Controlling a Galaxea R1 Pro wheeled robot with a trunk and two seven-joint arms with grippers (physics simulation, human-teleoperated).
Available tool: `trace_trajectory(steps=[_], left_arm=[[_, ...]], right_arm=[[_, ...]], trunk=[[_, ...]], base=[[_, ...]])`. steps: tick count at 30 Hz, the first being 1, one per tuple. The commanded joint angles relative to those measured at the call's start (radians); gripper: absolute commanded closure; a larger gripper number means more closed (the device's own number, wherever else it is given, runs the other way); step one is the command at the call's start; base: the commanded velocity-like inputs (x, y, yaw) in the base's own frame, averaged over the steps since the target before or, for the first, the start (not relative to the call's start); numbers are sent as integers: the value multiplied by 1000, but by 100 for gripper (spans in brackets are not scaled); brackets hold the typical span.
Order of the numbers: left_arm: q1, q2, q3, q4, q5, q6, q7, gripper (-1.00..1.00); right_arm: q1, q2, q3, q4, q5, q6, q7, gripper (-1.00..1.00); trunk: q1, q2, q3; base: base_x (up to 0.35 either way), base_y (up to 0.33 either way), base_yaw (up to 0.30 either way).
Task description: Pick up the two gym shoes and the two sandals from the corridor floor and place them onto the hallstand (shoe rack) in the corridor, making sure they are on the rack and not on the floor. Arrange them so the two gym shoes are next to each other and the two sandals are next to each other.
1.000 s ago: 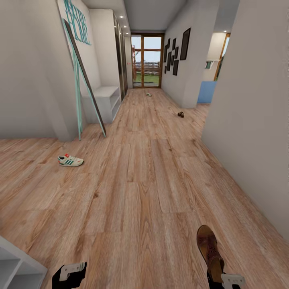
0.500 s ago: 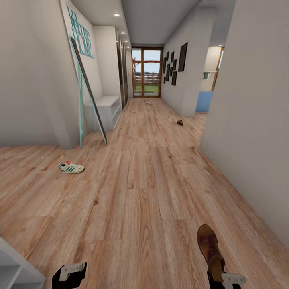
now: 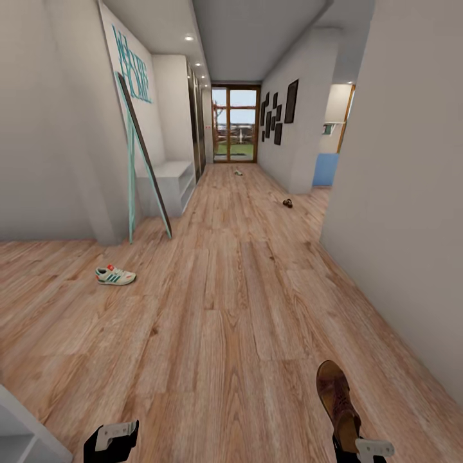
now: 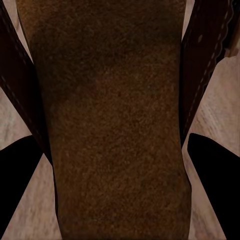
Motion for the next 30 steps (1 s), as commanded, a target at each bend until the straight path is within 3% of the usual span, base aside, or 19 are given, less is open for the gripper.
trace_trajectory(steps=[1, 19, 30], left_arm=[[0, 0, -3, 1, 9, -3, 0, -100], [0, -1, -3, 1, 9, -3, 0, -100], [0, -2, -3, 1, 9, -3, 0, -100]], right_arm=[[0, 0, -2, 1, 2, -3, 1, 100], [0, 0, -2, -1, 1, -3, 4, 100], [0, 0, -2, -1, 1, -5, 4, 100]], trunk=[[-4, 7, 2], [-73, 133, 59], [-115, 210, 93]], base=[[0, 0, 0], [0, 0, 5], [0, 0, 210]])
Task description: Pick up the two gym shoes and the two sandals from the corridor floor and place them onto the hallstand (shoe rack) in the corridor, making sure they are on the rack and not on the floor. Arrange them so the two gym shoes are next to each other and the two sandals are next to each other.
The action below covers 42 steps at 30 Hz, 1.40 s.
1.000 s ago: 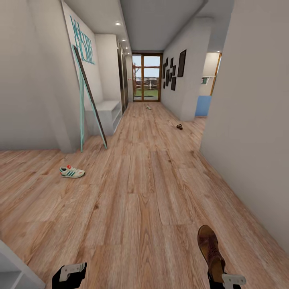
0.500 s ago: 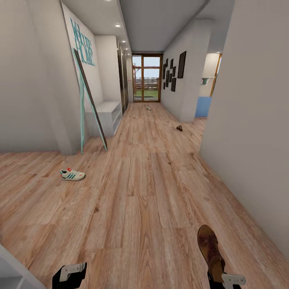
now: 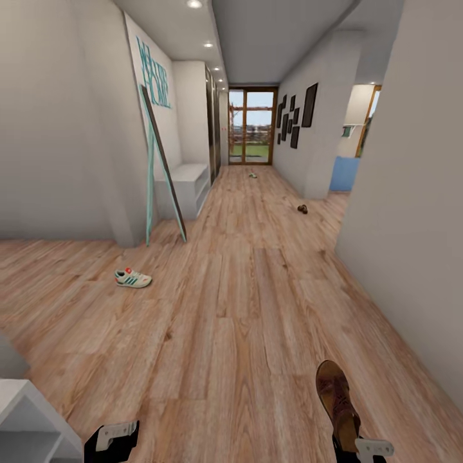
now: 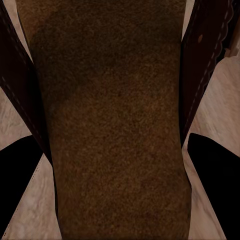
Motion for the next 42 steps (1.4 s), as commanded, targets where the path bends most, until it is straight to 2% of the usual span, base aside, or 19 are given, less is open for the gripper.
trace_trajectory(steps=[1, 7, 16, 42], left_arm=[[-1, 0, -3, 1, 9, -3, 0, -100], [-1, 0, -3, 1, 9, -3, 0, -100], [-1, 1, -4, 1, 10, -4, 0, -100], [-1, 2, -3, 1, 10, -3, 0, -100]], right_arm=[[0, 0, -3, 1, 2, -3, 1, 100], [0, 0, -4, 1, 2, -3, 0, 100], [0, 0, -4, 1, 3, -3, -1, 100], [0, 0, -4, 1, 3, -3, 0, 100]], trunk=[[-4, 7, 2], [-27, 49, 21], [-27, 49, 21], [-27, 49, 21]], base=[[0, 0, 90], [0, 0, 36], [30, 0, 4], [326, 0, 0]])
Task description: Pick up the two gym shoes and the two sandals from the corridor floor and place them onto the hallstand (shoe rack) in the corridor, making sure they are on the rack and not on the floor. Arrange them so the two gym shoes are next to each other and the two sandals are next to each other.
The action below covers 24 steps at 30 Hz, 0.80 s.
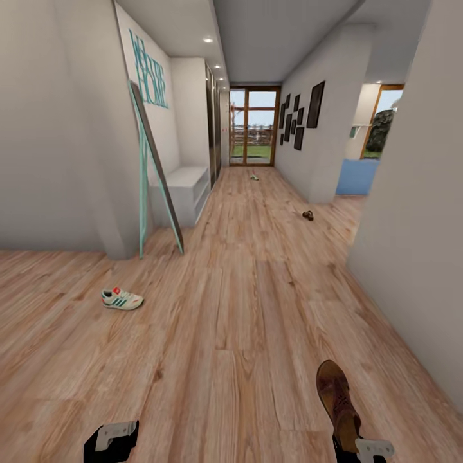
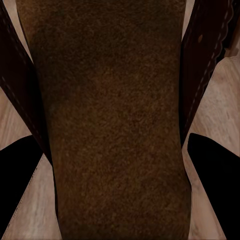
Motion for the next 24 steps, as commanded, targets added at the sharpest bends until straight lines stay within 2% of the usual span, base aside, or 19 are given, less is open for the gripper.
trace_trajectory(steps=[1, 11, 17, 20, 24], left_arm=[[-1, 0, -3, 1, 9, -3, 0, -100], [-1, 0, -3, 1, 9, -3, 0, -100], [2, 0, -2, 1, 10, -5, 1, -100], [4, 0, 0, 1, 11, -6, 2, -100], [5, 0, 1, 1, 11, -6, 2, -100]], right_arm=[[-1, 0, -3, 1, 2, -3, 2, 100], [-1, 0, -2, 1, 2, -3, 1, 100], [0, 3, 0, 0, 2, -3, -1, 100], [1, 17, 0, 6, 2, -3, -3, 100], [1, 21, 0, 6, 2, -3, -4, 100]], trunk=[[0, 0, -1], [0, 0, -1], [0, 0, -1], [0, 0, -1], [0, 0, -1]], base=[[339, 0, 0], [339, 0, 0], [0, 0, 0], [225, 6, 0], [302, 88, 0]])
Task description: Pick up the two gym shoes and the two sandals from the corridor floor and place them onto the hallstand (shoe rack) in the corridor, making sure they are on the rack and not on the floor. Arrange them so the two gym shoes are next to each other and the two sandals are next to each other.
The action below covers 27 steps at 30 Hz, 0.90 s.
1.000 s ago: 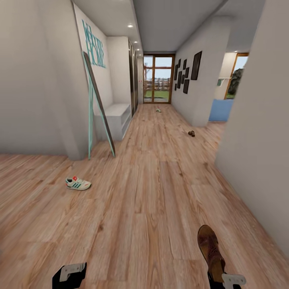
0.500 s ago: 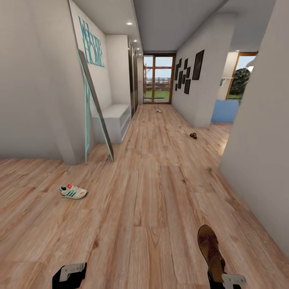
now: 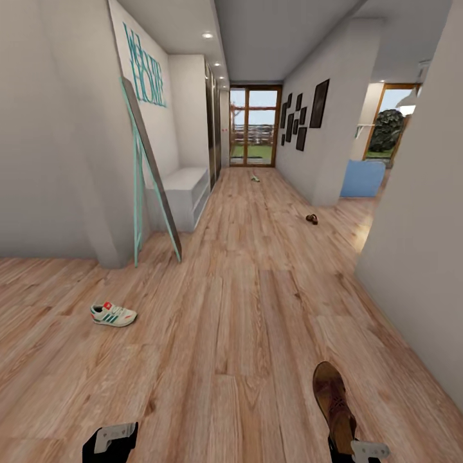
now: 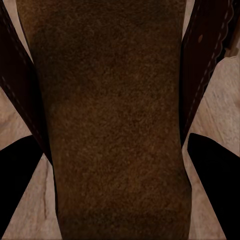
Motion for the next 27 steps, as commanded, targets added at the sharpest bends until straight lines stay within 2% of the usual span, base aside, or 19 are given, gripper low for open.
trace_trajectory(steps=[1, 16, 27], left_arm=[[0, 0, -3, 1, 8, -3, 1, -100], [0, 0, -4, 1, 7, -3, 1, -100], [0, 0, -4, 1, 7, -3, 2, -100]], right_arm=[[-1, 0, -2, 1, 2, -3, 1, 100], [-1, 1, -4, -1, 2, -3, 2, 100], [-1, 1, -3, -1, 2, -3, 2, 100]], trunk=[[0, 0, -1], [0, 0, -1], [0, 0, -1]], base=[[319, 124, 0], [327, 141, 0], [337, 18, 26]])
